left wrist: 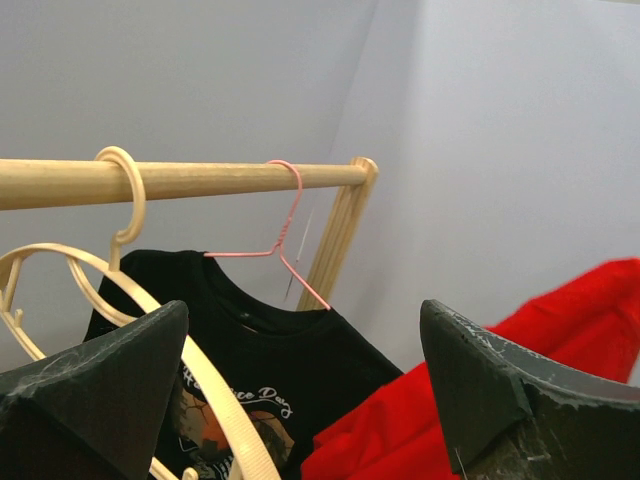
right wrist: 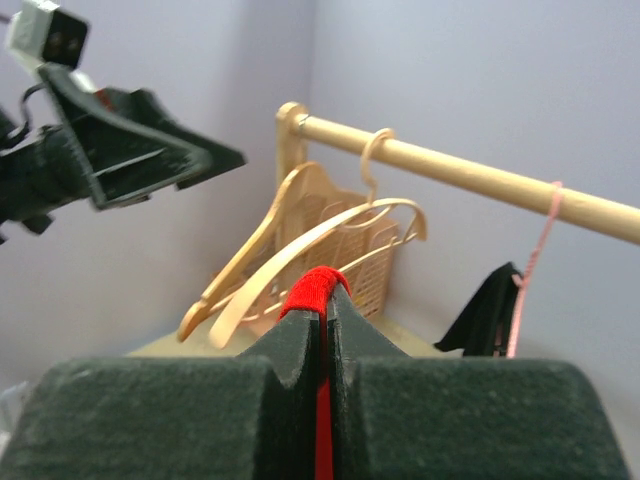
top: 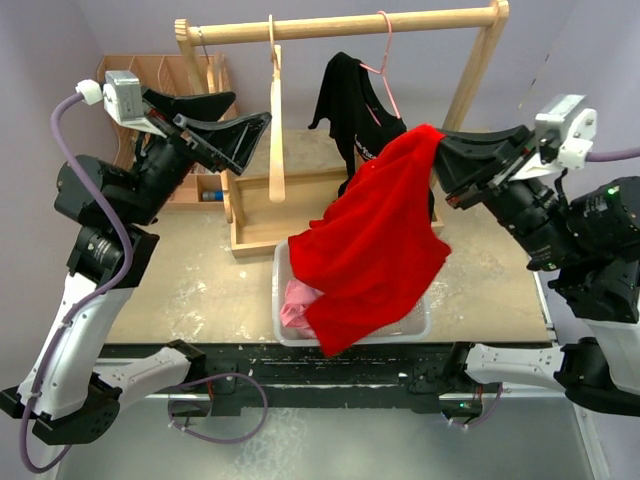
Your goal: Remove the t-shirt from the hanger
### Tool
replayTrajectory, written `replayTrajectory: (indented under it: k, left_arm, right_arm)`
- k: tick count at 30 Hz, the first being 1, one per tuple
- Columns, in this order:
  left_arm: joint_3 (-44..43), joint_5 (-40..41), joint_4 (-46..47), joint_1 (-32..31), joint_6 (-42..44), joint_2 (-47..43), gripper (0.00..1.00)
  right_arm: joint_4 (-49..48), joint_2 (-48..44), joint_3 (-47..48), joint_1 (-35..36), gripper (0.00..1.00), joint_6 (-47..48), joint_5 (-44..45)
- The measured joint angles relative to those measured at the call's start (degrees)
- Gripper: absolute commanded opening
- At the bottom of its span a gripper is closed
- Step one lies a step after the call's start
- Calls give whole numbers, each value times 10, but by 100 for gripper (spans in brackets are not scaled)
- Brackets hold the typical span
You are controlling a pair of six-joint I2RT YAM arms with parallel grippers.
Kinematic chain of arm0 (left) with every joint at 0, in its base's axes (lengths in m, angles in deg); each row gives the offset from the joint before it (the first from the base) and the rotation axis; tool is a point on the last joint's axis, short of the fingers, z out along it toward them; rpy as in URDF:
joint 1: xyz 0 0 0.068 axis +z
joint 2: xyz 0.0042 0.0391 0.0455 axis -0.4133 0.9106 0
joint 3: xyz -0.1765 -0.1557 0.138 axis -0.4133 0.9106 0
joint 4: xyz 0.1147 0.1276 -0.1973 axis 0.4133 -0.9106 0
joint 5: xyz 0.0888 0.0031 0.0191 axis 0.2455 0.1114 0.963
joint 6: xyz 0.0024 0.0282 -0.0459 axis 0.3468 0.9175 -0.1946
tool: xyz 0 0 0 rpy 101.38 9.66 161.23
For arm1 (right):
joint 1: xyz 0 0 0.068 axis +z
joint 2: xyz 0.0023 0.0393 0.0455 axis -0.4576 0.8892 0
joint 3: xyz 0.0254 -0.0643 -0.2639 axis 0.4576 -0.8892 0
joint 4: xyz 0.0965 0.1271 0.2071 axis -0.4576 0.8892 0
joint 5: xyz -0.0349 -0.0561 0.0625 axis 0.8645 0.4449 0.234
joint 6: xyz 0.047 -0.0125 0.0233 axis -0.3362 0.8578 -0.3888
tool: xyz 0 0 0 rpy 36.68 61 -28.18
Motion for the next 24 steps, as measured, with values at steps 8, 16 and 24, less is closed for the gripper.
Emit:
replayTrajectory:
  k: [8,16,24]
  left_arm:
    - [-19,-52,-8,0,0,-15,99]
    - [-26,-60,-25,0,1,-21,99]
    - [-33,-59,-35,0,1,-16,99]
  right_arm:
    - [-30,-26,1,0,0,45,89]
    - [-58,-61,3,0,0,74,148]
    - [-73,-70,45,0,0,94,180]
